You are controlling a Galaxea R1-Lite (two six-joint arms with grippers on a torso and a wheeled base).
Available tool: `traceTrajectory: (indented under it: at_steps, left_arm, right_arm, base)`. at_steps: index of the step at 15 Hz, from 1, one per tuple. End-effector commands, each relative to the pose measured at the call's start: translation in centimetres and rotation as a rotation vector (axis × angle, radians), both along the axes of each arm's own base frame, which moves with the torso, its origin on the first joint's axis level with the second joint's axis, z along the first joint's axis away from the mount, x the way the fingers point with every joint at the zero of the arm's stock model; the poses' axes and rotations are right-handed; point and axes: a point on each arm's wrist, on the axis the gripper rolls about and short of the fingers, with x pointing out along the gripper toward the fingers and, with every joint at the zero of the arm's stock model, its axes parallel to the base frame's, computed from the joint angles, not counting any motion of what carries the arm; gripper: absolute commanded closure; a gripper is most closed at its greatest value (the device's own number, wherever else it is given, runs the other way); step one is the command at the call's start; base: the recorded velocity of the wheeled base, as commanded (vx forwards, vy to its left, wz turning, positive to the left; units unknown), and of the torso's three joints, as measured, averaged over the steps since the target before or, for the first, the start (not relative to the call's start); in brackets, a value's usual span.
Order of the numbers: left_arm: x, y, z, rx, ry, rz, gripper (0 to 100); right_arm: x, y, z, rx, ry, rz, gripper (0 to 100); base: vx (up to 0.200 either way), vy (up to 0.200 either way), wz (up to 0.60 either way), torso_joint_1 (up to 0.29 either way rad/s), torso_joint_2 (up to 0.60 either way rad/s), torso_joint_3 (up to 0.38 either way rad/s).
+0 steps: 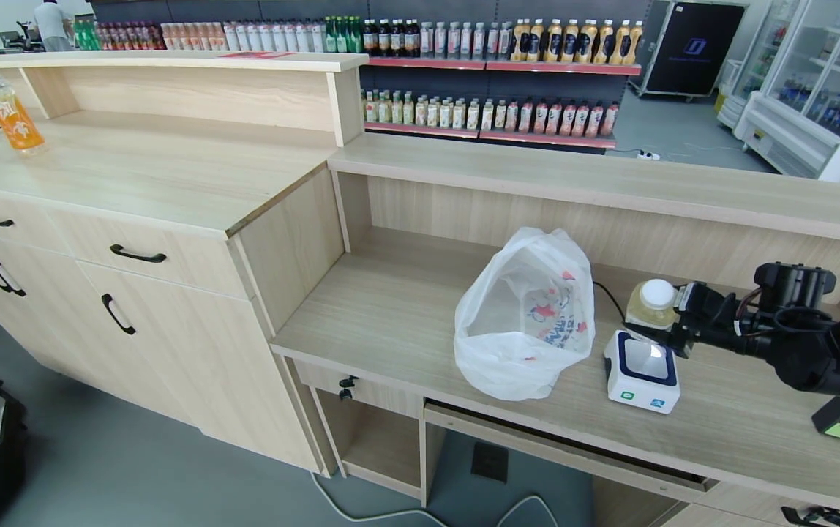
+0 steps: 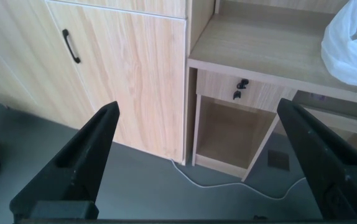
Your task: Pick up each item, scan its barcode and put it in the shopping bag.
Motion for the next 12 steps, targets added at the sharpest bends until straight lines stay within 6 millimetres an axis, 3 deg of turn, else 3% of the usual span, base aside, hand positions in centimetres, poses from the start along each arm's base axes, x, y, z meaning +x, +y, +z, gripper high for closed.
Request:
traceTrajectory:
  at_steps: [1, 5, 6, 10, 12]
  left_arm:
    - [0.0, 0.0, 0.0, 0.0, 0.0, 0.001, 0]
    - [0.0, 0.0, 0.0, 0.001, 0.0, 0.001, 0]
    - [0.0, 0.0, 0.0, 0.0, 0.0, 0.001, 0]
    - [0.0, 0.0, 0.0, 0.0, 0.0, 0.001, 0]
    - [0.0, 0.0, 0.0, 0.001, 0.0, 0.001, 0]
  right_arm:
    - [0.1, 0.0, 0.3, 0.002, -0.006, -0.001, 100]
    - [0.2, 0.0, 5.5, 0.251, 0.075, -0.086, 100]
    - [-0.2, -0.1, 7.4, 0.384, 0.121, -0.209, 100]
    - [-2.4, 0.8, 10.8, 0.671, 0.296, -0.491, 100]
    - [-2.8, 1.1, 11.2, 0.769, 0.319, -0.593, 100]
  base:
    - [0.0, 0.0, 0.0, 0.0, 0.0, 0.0]
    - [0.0, 0.0, 0.0, 0.0, 0.0, 0.0]
    - [0.0, 0.0, 0.0, 0.0, 0.0, 0.0]
    - [0.0, 0.0, 0.0, 0.0, 0.0, 0.0]
    - [0.0, 0.0, 0.0, 0.0, 0.0, 0.0]
